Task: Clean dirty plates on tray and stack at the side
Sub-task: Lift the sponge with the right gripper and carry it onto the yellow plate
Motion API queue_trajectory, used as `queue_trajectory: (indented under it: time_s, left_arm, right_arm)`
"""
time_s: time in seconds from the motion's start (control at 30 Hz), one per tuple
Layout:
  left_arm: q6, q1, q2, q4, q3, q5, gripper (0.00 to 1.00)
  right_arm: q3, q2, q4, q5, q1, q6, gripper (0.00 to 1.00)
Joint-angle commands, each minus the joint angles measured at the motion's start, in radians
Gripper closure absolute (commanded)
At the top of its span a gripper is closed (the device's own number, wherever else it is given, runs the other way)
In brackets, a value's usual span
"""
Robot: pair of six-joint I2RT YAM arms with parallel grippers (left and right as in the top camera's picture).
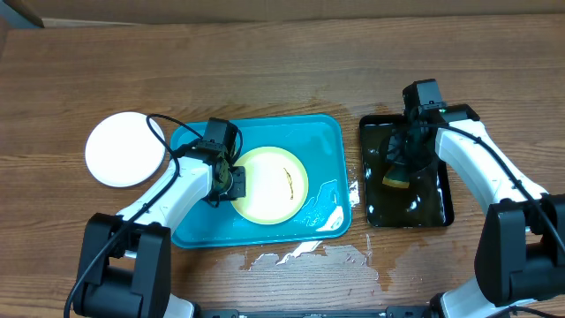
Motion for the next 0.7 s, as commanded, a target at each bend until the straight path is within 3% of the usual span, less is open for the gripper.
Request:
queue_trajectory:
  time_s: [0.0, 0.2, 0.67]
  left_arm:
    - [0.001, 0.002, 0.008, 0.002, 0.016, 0.019, 0.91]
    - [0.0, 0.002, 0.008, 0.005, 0.016, 0.019, 0.96]
    - [-0.055, 0.002, 0.008, 0.003, 0.016, 0.021, 0.95]
  right_arm:
    - [0.013, -0.032, -0.001, -0.006, -0.004, -0.006, 0.96]
    - [0.013, -0.032, -0.003, -0.006, -0.004, -0.002, 0.96]
    - [0.074, -0.032, -0.032, -0.035, -0.004, -0.002, 0.96]
